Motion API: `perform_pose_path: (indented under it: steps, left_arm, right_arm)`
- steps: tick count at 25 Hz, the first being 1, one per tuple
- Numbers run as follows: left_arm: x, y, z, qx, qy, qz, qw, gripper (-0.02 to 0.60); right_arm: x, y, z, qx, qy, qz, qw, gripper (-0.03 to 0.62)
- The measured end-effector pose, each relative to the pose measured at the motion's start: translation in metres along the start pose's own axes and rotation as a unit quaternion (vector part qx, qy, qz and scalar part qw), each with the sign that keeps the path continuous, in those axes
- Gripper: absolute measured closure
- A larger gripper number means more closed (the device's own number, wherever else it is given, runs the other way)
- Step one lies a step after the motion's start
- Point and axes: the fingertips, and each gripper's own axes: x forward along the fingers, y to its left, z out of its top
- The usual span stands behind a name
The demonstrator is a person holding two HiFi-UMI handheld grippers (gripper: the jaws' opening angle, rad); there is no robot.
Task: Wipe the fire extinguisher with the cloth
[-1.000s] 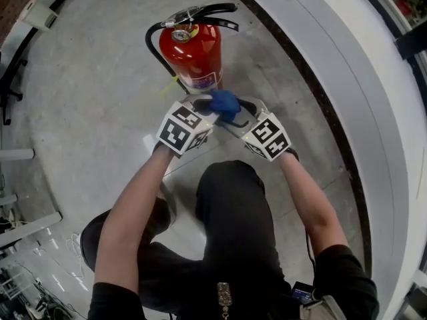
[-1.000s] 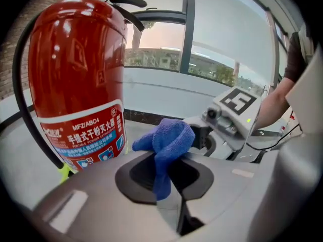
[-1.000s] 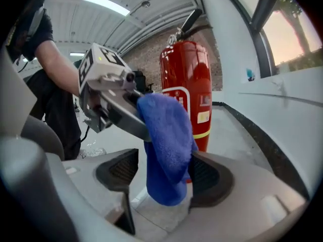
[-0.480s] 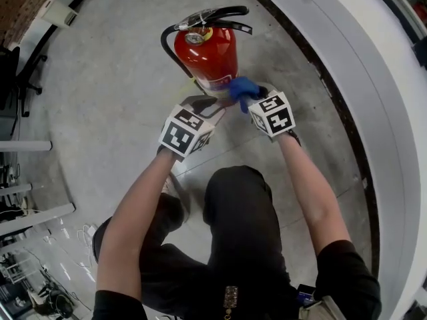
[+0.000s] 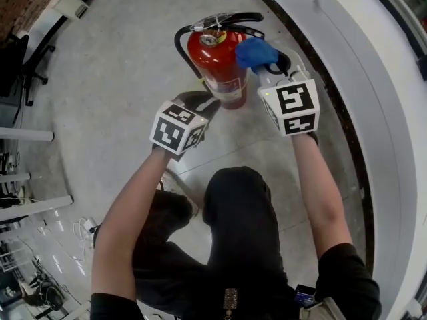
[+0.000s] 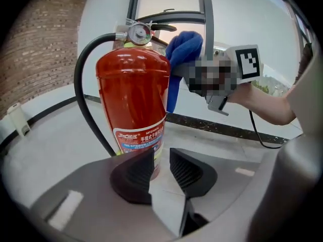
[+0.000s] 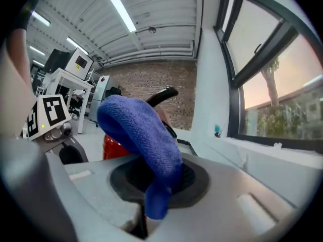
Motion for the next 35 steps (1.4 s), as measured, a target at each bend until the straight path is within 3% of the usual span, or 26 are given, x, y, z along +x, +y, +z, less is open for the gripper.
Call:
perform_pose_path:
  steps: [5,9,17,22,27,35]
  left_arm:
    - [-0.002,-0.005,0.014,0.050,0.008,0.003,0.9987,0.477]
    - [-0.001,-0.010,0.021,0.057,0.005,-0.005,0.9983,0.480]
    - [0.010,-0.030,0.023,0.072,0.006,-0.033,0.9969,0.480]
    - [0.010,-0.033,0.027,0.050,-0.006,-0.037,0.9980,0.485]
    - [0.018,-0.032,0.020,0.067,0.006,-0.029,0.9973,0.485]
    - [0.039,-0.036,0.002,0.051,0.027,-0.042,0.9974,0.486]
  right_arm:
    - [0.007,-0.002,0.020,0.003,-0.023,-0.034,0.999,0.542]
    - [0.009,-0.001,0.024,0.014,-0.022,-0.056,0.998,0.543]
    - [0.003,0.019,0.035,0.129,-0.038,-0.012,0.991,0.543]
    - [0.005,0.012,0.033,0.141,-0.046,-0.001,0.989,0.543]
    - [0.001,0.005,-0.028,0.171,0.017,0.006,0.985,0.543]
    - [0.015,0.034,-0.120,0.158,0.102,0.048,0.981,0.543]
